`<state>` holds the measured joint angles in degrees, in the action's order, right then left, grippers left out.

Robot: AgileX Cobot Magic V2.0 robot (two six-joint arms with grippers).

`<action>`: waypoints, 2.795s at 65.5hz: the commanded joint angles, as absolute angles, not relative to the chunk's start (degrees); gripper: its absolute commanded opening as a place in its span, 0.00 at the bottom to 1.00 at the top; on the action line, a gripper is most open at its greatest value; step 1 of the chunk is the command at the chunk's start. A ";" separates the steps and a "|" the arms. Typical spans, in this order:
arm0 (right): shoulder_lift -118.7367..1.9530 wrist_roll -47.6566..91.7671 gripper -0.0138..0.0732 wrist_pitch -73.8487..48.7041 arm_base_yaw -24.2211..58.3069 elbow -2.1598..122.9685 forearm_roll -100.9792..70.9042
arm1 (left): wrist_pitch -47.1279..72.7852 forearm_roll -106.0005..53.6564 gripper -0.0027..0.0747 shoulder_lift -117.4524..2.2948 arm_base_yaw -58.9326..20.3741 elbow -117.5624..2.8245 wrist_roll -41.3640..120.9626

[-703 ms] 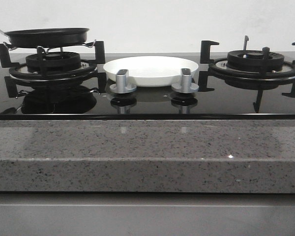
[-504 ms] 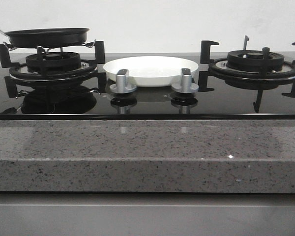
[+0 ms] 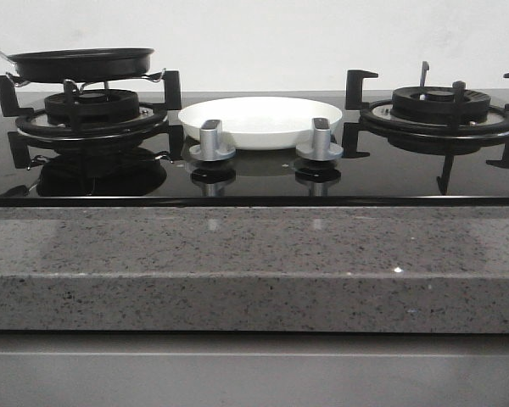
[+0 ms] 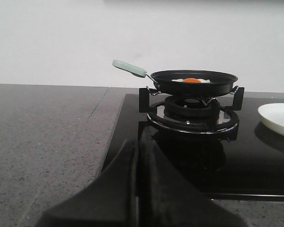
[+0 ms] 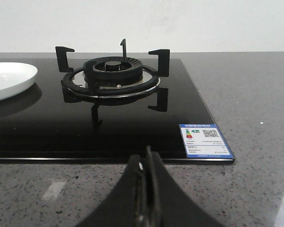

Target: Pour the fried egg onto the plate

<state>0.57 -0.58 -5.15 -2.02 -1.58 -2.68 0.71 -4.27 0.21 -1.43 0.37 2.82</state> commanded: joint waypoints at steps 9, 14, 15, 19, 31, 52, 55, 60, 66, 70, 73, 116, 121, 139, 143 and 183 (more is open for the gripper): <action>1.68 0.00 0.04 0.00 -2.33 -1.09 -2.03 | -3.98 -4.76 0.01 0.85 -1.31 0.67 2.89; 1.68 0.00 0.04 0.00 -2.33 -1.09 -2.03 | -3.98 -4.76 0.01 0.85 -1.31 0.67 2.89; 1.68 0.00 0.04 0.00 -2.33 -1.09 -2.03 | -4.55 -4.76 0.01 0.85 -1.31 0.67 2.89; 1.68 0.00 0.04 1.71 -2.33 -1.09 -2.03 | -5.90 -4.76 0.01 0.85 -1.31 0.57 2.89; 1.68 0.00 0.04 5.00 -2.33 1.63 -3.92 | -6.65 -4.76 0.01 0.85 -1.31 -1.62 2.78; -2.59 0.00 0.04 -12.27 -2.33 22.00 -4.47 | 6.97 -4.76 0.01 -3.34 -1.31 -21.55 2.78; -4.80 0.00 0.04 -15.29 -2.33 26.11 -4.47 | 9.33 -4.76 0.01 -5.37 -1.31 -25.01 2.78; -7.86 0.00 0.04 -19.27 -2.33 30.98 -4.47 | 13.88 -4.76 0.01 -8.94 -1.31 -30.35 2.78; -11.66 0.00 0.04 -23.51 -2.33 36.10 -4.47 | 19.79 -4.76 0.01 -13.09 -1.31 -35.84 2.78; -14.43 0.30 0.04 -25.99 -2.33 39.16 -4.47 | 24.46 -4.76 0.01 -16.15 -1.31 -39.39 2.78; -16.22 0.30 0.04 -27.82 -2.33 40.65 -4.47 | 27.46 -4.76 0.01 -18.08 -1.31 -41.36 2.78; -27.46 0.30 0.04 -30.65 -2.33 39.13 -4.43 | 36.61 -9.59 0.01 -29.37 -1.31 -43.07 2.78; -27.46 0.34 0.04 -30.64 -2.33 39.13 -4.15 | 36.34 -8.36 0.03 -29.80 -1.31 -42.94 2.78; -27.46 0.48 0.50 -30.64 -2.33 39.13 -4.10 | 34.88 -6.33 0.56 -29.93 -1.31 -42.94 2.78; -27.46 0.48 0.62 -30.69 -2.33 39.13 -4.10 | 34.27 -6.33 0.61 -29.93 -1.31 -42.94 2.78; -42.96 16.29 0.67 -41.53 -2.27 49.51 -29.35 | 34.03 -6.33 0.60 -29.93 -1.31 -42.94 2.78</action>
<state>-39.28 10.59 -42.57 -2.02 45.50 -22.99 38.71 -6.20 -29.24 -1.43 -41.61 2.82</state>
